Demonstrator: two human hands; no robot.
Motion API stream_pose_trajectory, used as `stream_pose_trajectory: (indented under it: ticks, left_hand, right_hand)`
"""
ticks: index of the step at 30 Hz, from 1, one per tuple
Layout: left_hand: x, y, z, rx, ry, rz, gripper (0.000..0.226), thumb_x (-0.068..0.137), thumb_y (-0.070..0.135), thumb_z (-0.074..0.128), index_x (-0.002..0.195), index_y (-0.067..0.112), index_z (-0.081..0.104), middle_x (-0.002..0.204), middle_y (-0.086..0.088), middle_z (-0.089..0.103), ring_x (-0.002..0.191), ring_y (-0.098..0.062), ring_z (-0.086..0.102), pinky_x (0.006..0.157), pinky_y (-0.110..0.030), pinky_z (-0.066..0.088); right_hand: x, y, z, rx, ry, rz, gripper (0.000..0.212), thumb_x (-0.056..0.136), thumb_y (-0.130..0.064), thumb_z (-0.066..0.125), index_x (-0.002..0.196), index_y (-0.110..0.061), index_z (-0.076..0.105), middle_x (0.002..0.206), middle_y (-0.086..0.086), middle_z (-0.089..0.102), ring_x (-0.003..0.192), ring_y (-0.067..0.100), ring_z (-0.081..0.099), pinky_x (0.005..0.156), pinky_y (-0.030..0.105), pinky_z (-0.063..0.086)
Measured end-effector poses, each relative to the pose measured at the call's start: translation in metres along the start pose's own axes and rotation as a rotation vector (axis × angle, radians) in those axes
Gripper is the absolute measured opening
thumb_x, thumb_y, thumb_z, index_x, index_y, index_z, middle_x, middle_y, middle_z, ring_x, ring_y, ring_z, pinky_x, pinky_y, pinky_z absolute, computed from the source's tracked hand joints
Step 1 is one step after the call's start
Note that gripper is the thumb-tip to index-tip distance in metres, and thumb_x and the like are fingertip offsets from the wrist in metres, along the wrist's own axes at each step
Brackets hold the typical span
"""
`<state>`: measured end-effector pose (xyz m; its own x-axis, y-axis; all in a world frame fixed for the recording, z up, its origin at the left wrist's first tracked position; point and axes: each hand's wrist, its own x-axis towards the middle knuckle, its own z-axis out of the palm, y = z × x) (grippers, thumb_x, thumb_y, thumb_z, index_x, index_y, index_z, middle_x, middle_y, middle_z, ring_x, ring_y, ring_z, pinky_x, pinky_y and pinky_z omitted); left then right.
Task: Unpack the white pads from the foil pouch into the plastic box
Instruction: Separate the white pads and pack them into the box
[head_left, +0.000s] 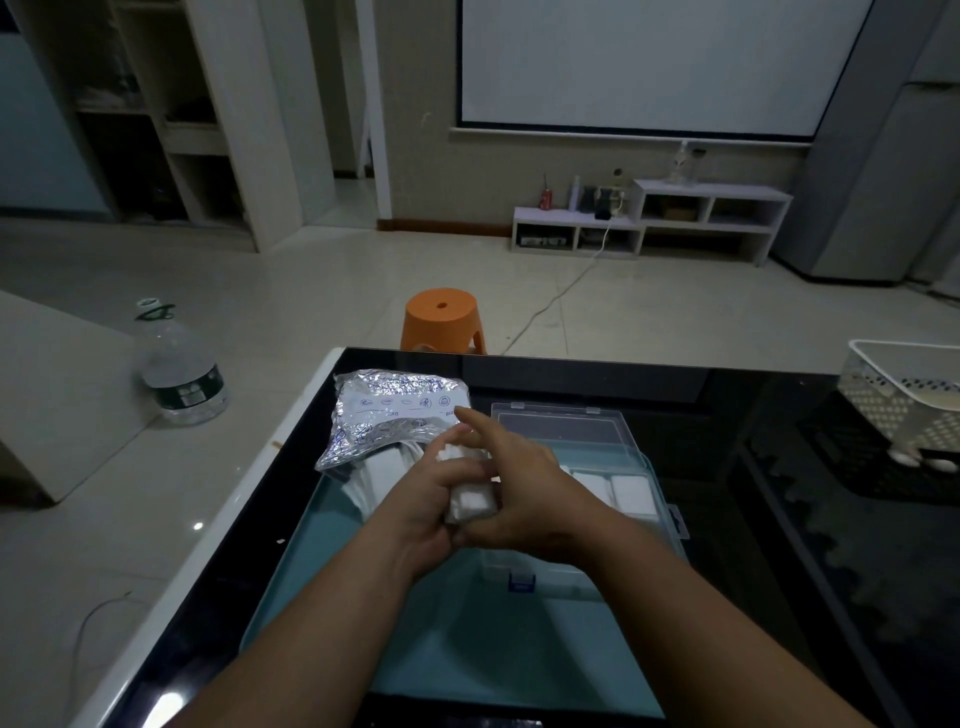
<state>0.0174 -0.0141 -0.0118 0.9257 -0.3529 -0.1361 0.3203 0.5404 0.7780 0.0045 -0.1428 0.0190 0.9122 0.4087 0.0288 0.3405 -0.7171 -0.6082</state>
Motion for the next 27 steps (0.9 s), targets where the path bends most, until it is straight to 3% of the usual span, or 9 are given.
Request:
stream_pose_trajectory:
  ticks: [3,7,11,18,23,27]
  left_hand:
    - [0.0005,-0.0010,-0.0018,-0.014,-0.003,-0.010,0.072,0.063,-0.006,0.059,0.132,0.010,0.048,0.113,-0.021,0.062,0.088,-0.031,0.067,0.065,-0.035,0.057]
    - [0.0006,-0.0022,-0.0011,0.031,-0.049,-0.001,0.066,0.060,-0.012,0.052,0.122,0.010,0.054,0.107,-0.020,0.061,0.093,-0.032,0.064,0.070,-0.036,0.053]
    - [0.0020,-0.0027,-0.0029,0.025,-0.052,-0.004,0.069,0.060,-0.015,0.047,0.124,0.009,0.051,0.100,-0.019,0.062,0.087,-0.031,0.064,0.064,-0.033,0.053]
    - [-0.0006,-0.0030,0.0026,0.030,-0.026,-0.024,0.038,0.068,-0.012,0.050,0.094,0.012,0.064,0.085,-0.014,0.067,0.075,-0.025,0.068,0.061,-0.030,0.054]
    - [0.0010,-0.0027,0.0002,0.065,0.008,-0.026,0.062,0.060,-0.009,0.055,0.119,0.013,0.055,0.095,-0.014,0.066,0.082,-0.027,0.067,0.061,-0.032,0.054]
    - [0.0017,-0.0021,0.0018,0.034,0.027,-0.019,0.056,0.059,-0.015,0.050,0.107,0.012,0.058,0.087,-0.014,0.064,0.075,-0.026,0.066,0.056,-0.029,0.053]
  right_hand:
    - [0.0002,0.0011,0.0000,-0.010,0.032,0.000,0.109,0.069,-0.030,0.082,0.151,-0.045,0.011,0.147,-0.003,0.043,0.135,0.023,0.036,0.112,0.043,0.035]
    - [0.0002,0.0023,-0.0020,-0.082,0.035,-0.002,0.106,0.072,-0.034,0.080,0.152,-0.043,0.011,0.148,-0.004,0.039,0.136,0.022,0.031,0.113,0.034,0.022]
    - [0.0008,0.0017,0.0004,-0.113,0.018,-0.023,0.109,0.070,-0.036,0.080,0.152,-0.042,0.009,0.148,-0.004,0.041,0.138,0.020,0.033,0.113,0.034,0.017]
    - [0.0020,-0.0004,-0.0051,-0.170,-0.023,-0.005,0.106,0.073,-0.037,0.079,0.153,-0.038,0.010,0.147,0.000,0.041,0.136,0.022,0.033,0.113,0.033,0.019]
    - [0.0045,0.0033,0.0006,-0.211,-0.034,-0.011,0.110,0.072,-0.038,0.080,0.152,-0.041,0.006,0.150,-0.004,0.040,0.138,0.019,0.032,0.115,0.034,0.015]
    - [0.0038,0.0019,-0.0024,-0.220,-0.034,-0.003,0.108,0.073,-0.035,0.079,0.153,-0.039,0.006,0.147,-0.001,0.041,0.137,0.021,0.033,0.116,0.037,0.016]
